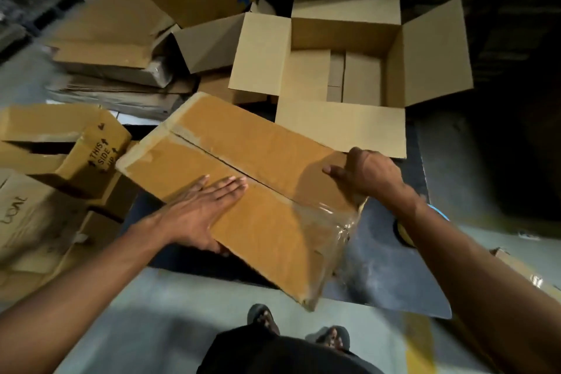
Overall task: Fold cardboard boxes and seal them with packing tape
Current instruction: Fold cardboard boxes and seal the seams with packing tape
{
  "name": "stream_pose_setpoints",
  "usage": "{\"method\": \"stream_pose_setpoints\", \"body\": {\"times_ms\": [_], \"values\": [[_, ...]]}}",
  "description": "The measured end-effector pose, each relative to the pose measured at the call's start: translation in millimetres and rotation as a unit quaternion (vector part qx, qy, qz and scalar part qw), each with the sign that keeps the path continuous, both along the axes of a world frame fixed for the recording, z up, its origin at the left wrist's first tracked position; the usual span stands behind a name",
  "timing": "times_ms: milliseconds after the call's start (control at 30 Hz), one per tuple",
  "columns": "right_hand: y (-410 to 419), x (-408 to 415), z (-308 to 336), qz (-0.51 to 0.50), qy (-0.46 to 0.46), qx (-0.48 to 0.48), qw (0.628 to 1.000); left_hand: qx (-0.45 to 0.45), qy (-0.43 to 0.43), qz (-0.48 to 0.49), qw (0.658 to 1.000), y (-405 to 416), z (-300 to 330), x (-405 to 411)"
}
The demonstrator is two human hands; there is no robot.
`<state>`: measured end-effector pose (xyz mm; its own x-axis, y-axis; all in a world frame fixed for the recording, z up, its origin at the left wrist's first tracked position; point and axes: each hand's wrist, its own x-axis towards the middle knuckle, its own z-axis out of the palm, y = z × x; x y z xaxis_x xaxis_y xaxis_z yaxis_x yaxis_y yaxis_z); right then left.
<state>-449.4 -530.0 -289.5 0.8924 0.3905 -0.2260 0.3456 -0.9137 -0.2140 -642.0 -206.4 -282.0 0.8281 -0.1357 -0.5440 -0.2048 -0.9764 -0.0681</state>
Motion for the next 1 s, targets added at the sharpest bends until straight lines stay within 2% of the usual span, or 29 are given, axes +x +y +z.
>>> {"method": "stream_pose_setpoints", "body": {"times_ms": [100,200,333,467,567,667,733,800,867,1000], "values": [[1,-35,-4,-0.025,0.014,-0.013,1.0,0.028,-0.007,0.026,0.999,31,11,8],[5,-62,-12,-0.047,0.011,0.003,0.999,0.048,-0.016,0.013,0.999,48,16,26],[9,-67,-13,-0.095,0.016,0.002,0.995,0.058,-0.028,0.007,0.998,51,22,43],[8,-61,-15,-0.089,0.048,0.024,0.995,0.079,-0.025,0.068,0.994,28,34,33],[-17,-48,-14,-0.078,0.102,0.114,0.985,0.01,0.001,0.143,0.99,-20,45,12],[-60,-27,-31,-0.108,0.094,0.181,0.973,-0.116,-0.106,0.171,0.973,-82,35,-7],[-100,-3,-58,-0.112,0.073,0.136,0.982,-0.166,-0.159,0.192,0.954,-132,16,-10],[-137,21,-84,-0.099,0.101,0.022,0.99,-0.152,-0.177,0.224,0.946,-175,-9,-4],[-162,40,-104,-0.07,0.137,-0.051,0.987,-0.112,-0.189,0.25,0.943,-201,-27,6],[-185,57,-138,-0.025,0.151,-0.086,0.984,-0.058,-0.21,0.247,0.944,-211,-43,7]]}}
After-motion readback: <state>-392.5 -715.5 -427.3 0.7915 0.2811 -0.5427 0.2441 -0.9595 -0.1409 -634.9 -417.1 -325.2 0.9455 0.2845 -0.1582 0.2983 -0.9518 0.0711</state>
